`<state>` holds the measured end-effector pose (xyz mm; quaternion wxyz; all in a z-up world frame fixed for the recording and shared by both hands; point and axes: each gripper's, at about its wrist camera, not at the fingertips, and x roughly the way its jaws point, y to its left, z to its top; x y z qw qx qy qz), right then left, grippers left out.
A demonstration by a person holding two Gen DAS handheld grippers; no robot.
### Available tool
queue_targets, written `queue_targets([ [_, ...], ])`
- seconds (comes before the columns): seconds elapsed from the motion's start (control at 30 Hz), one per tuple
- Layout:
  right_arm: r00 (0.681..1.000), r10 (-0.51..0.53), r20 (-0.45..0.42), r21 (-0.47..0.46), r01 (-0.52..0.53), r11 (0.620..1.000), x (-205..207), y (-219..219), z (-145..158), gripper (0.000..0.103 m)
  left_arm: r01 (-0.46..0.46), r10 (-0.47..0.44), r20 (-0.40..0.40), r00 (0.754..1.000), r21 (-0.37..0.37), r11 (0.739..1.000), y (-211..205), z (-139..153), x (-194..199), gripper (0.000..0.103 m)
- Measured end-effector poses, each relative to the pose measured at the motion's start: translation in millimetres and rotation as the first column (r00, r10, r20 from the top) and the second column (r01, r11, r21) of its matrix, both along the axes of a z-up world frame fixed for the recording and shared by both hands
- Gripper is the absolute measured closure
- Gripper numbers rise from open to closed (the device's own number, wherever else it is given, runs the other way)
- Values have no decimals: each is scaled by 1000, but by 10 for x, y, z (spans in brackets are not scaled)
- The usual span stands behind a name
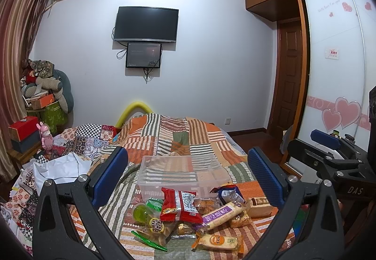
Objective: Organize snacks
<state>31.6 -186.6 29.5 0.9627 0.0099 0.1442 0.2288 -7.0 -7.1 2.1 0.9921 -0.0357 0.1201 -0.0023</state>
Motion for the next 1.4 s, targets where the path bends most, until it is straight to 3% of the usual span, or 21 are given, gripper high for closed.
queue_targets([
  [0.9, 999, -8, -39, -7, 8, 1000, 102, -1, -121, 0, -29, 29, -15, 999, 15, 999, 74, -79, 63, 0],
  [1.23, 992, -48, -119, -55, 42, 998, 337, -90, -356, 0, -13, 11, -141, 990, -19, 1000, 342, -359, 408, 1],
  [1.4, 975, -75, -211, -73, 60, 995, 531, -222, -567, 0, -26, 25, -223, 975, -3, 1000, 501, -536, 601, 21],
])
